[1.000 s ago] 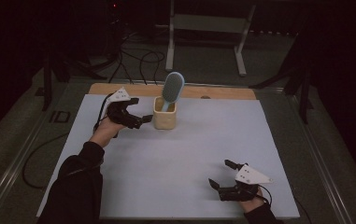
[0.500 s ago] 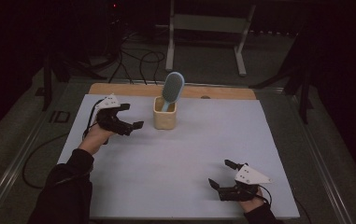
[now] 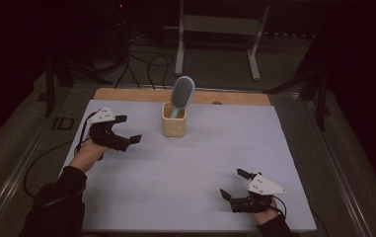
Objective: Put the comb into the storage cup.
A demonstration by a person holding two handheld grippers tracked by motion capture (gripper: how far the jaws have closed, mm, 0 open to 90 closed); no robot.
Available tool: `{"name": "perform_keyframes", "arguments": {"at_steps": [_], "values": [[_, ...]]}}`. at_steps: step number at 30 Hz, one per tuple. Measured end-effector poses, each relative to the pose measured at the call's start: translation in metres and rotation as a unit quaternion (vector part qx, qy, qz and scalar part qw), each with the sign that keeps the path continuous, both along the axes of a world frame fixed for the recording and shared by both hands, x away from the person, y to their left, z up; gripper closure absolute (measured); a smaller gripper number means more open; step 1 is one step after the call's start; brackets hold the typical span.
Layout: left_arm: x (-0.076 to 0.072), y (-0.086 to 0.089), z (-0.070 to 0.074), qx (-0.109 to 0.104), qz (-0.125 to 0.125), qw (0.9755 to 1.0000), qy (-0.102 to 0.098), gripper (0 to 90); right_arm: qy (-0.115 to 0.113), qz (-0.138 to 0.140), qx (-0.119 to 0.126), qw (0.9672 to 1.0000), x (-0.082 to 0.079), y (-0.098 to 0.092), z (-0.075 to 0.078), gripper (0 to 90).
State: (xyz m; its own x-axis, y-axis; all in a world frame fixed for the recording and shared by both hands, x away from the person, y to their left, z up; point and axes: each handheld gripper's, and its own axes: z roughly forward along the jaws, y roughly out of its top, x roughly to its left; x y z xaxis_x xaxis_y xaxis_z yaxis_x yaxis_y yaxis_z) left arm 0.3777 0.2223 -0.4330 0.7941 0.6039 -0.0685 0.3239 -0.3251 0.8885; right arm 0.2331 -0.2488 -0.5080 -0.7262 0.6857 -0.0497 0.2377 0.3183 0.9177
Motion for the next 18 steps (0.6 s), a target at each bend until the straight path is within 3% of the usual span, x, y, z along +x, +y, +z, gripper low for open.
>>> {"name": "perform_keyframes", "arguments": {"at_steps": [18], "values": [[-0.037, 0.014, -0.022, 0.022, -0.004, 0.9997, 0.011, 0.0, -0.001, 0.003, -0.001, 1.0, 0.0, 0.001, 0.0, 9.5]]}}
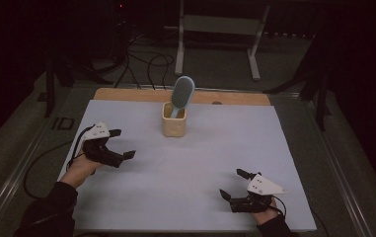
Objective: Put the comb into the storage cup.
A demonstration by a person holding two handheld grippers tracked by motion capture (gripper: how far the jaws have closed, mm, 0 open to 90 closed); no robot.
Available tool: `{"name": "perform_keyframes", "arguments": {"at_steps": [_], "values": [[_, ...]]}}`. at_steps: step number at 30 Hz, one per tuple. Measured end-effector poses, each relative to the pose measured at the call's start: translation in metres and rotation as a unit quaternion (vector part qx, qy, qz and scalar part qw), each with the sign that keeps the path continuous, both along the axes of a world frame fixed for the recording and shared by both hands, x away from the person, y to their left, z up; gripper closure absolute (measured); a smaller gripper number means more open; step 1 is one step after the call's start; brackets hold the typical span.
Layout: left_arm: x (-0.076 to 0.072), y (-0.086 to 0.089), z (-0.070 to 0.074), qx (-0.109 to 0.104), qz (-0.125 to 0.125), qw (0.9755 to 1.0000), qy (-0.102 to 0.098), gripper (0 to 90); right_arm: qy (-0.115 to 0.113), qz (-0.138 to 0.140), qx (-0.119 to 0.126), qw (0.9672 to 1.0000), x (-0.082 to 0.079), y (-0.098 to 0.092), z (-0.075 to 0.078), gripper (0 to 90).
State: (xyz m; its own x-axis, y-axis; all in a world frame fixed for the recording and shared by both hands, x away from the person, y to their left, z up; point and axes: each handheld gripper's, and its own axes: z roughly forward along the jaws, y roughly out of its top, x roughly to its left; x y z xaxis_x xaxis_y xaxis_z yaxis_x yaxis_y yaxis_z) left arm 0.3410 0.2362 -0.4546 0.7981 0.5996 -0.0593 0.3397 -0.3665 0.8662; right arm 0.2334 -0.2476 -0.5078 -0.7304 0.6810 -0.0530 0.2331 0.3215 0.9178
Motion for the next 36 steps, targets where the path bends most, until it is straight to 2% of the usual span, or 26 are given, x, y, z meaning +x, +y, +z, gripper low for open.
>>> {"name": "perform_keyframes", "arguments": {"at_steps": [15, 25, 36], "values": [[-0.033, 0.014, -0.013, 0.008, -0.003, 0.9999, 0.006, 0.0, 0.002, 0.002, -0.006, 1.0, 0.0, 0.002, -0.001, 9.5], [-0.053, 0.019, -0.021, 0.014, 0.001, 0.9999, -0.002, 0.0, 0.0, 0.001, -0.008, 1.0, 0.0, 0.002, -0.001, 9.5], [-0.077, 0.031, -0.034, 0.014, 0.002, 0.9998, 0.011, 0.0, 0.0, -0.001, -0.008, 1.0, 0.0, 0.001, -0.001, 9.5]]}}
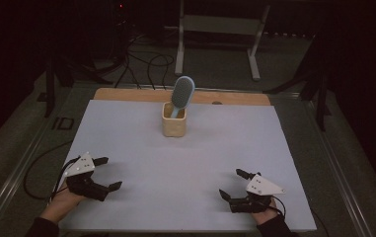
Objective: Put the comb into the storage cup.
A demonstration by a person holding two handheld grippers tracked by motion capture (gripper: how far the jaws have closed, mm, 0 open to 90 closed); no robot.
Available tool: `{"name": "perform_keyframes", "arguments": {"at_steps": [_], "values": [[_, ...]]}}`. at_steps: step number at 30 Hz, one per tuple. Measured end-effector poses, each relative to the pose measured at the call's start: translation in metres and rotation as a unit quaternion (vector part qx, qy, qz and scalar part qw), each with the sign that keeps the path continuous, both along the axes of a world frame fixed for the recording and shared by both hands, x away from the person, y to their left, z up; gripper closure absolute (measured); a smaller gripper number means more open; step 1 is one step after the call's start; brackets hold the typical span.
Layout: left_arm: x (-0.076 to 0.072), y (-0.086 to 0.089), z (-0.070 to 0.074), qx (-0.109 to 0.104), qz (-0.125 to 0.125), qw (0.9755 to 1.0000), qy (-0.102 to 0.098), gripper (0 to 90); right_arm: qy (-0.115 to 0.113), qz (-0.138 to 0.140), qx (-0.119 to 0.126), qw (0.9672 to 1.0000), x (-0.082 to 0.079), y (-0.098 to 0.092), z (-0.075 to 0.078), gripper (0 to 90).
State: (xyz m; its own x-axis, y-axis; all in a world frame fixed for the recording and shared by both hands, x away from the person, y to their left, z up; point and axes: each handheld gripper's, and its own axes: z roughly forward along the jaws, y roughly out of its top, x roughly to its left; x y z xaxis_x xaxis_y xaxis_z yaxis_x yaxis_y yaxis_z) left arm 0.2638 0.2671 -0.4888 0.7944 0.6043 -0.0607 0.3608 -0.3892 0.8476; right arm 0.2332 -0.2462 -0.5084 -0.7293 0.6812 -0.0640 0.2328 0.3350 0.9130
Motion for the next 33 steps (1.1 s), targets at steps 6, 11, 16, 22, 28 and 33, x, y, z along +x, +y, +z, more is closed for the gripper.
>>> {"name": "perform_keyframes", "arguments": {"at_steps": [6, 11, 16, 22, 28, 33], "values": [[-0.015, 0.006, -0.004, 0.003, 0.015, 0.9999, 0.003, 0.0, 0.001, 0.0, 0.0, 1.0, 0.0, 0.0, 0.0, 9.5], [-0.027, 0.011, -0.009, 0.014, 0.03, 0.9994, 0.009, 0.0, 0.001, -0.002, 0.0, 1.0, 0.0, 0.0, 0.0, 9.5], [-0.036, 0.013, -0.013, 0.016, 0.037, 0.999, 0.02, 0.0, -0.001, -0.001, -0.001, 1.0, 0.0, 0.0, 0.0, 9.5], [-0.043, 0.017, -0.016, 0.027, 0.052, 0.998, 0.023, 0.0, -0.002, -0.001, 0.0, 1.0, -0.001, 0.0, 0.001, 9.5], [-0.048, 0.027, -0.022, 0.022, 0.071, 0.9969, 0.026, 0.0, -0.003, 0.0, 0.0, 1.0, -0.001, 0.0, 0.001, 9.5], [-0.05, 0.031, -0.025, 0.041, 0.083, 0.9954, 0.023, 0.0, -0.001, 0.001, 0.001, 1.0, -0.001, 0.0, 0.0, 9.5]]}}
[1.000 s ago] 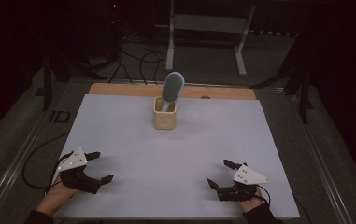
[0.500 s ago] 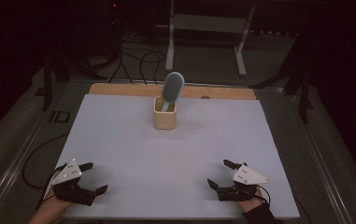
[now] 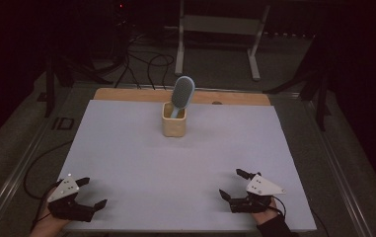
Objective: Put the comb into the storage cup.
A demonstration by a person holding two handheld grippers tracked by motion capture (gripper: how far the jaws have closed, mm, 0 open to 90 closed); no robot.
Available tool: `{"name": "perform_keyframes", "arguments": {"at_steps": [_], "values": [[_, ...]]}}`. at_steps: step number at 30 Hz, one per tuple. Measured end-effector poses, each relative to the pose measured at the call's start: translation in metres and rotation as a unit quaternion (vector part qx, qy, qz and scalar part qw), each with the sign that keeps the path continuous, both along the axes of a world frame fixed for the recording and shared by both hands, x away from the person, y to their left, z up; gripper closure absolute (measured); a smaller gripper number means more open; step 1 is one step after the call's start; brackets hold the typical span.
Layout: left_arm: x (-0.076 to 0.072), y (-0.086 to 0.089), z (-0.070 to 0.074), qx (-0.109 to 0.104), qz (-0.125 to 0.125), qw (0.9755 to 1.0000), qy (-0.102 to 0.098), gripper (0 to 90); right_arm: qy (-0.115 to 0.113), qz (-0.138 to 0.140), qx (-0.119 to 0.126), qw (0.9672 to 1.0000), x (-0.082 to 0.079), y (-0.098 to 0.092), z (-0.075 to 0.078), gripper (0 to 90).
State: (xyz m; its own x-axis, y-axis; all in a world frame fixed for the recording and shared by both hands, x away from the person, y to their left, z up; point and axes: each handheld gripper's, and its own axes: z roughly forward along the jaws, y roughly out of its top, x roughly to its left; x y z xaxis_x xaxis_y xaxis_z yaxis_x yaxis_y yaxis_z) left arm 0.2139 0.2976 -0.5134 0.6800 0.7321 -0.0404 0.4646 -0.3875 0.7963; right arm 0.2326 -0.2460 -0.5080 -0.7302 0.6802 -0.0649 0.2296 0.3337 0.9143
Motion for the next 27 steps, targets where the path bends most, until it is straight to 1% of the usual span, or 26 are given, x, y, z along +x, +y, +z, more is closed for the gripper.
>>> {"name": "perform_keyframes", "arguments": {"at_steps": [1, 3, 4, 6, 7, 9, 12, 16, 21, 24, 27], "values": [[0.0, 0.001, 0.0, -0.004, 0.003, 1.0, 0.002, 0.0, -0.001, 0.0, 0.0, 1.0, 0.0, 0.0, 0.0, 9.5], [0.0, 0.001, 0.0, -0.004, 0.006, 1.0, 0.003, 0.0, -0.001, 0.001, 0.0, 1.0, 0.0, 0.0, 0.0, 9.5], [0.0, 0.002, 0.0, -0.012, 0.006, 0.9999, 0.002, 0.0, -0.002, 0.001, -0.001, 1.0, 0.0, 0.0, 0.0, 9.5], [0.0, 0.001, 0.001, -0.017, 0.007, 0.9998, 0.003, 0.0, -0.002, 0.002, 0.0, 1.0, 0.0, 0.0, 0.0, 9.5], [0.001, 0.0, 0.001, -0.017, 0.006, 0.9998, 0.006, 0.0, -0.001, 0.002, 0.0, 1.0, 0.0, 0.0, 0.0, 9.5], [0.001, -0.003, 0.001, -0.009, 0.007, 0.9999, 0.008, 0.0, -0.001, 0.003, 0.0, 1.0, 0.0, 0.0, 0.0, 9.5], [0.002, -0.006, 0.0, -0.003, 0.003, 0.9999, 0.011, 0.0, 0.0, 0.002, 0.001, 1.0, 0.0, 0.0, 0.0, 9.5], [0.001, -0.006, 0.002, -0.013, 0.003, 0.9999, 0.006, 0.0, 0.001, 0.002, 0.0, 1.0, 0.0, 0.0, -0.001, 9.5], [0.001, -0.007, 0.002, -0.01, 0.005, 0.9999, 0.005, 0.0, 0.001, 0.003, -0.001, 1.0, 0.001, 0.0, -0.001, 9.5], [0.0, -0.009, 0.003, -0.009, 0.003, 1.0, 0.001, 0.0, 0.004, 0.003, -0.001, 1.0, 0.002, 0.001, -0.002, 9.5], [0.0, -0.011, 0.003, -0.013, 0.003, 0.9999, 0.002, 0.0, 0.005, 0.003, -0.002, 1.0, 0.002, 0.001, -0.003, 9.5]]}}
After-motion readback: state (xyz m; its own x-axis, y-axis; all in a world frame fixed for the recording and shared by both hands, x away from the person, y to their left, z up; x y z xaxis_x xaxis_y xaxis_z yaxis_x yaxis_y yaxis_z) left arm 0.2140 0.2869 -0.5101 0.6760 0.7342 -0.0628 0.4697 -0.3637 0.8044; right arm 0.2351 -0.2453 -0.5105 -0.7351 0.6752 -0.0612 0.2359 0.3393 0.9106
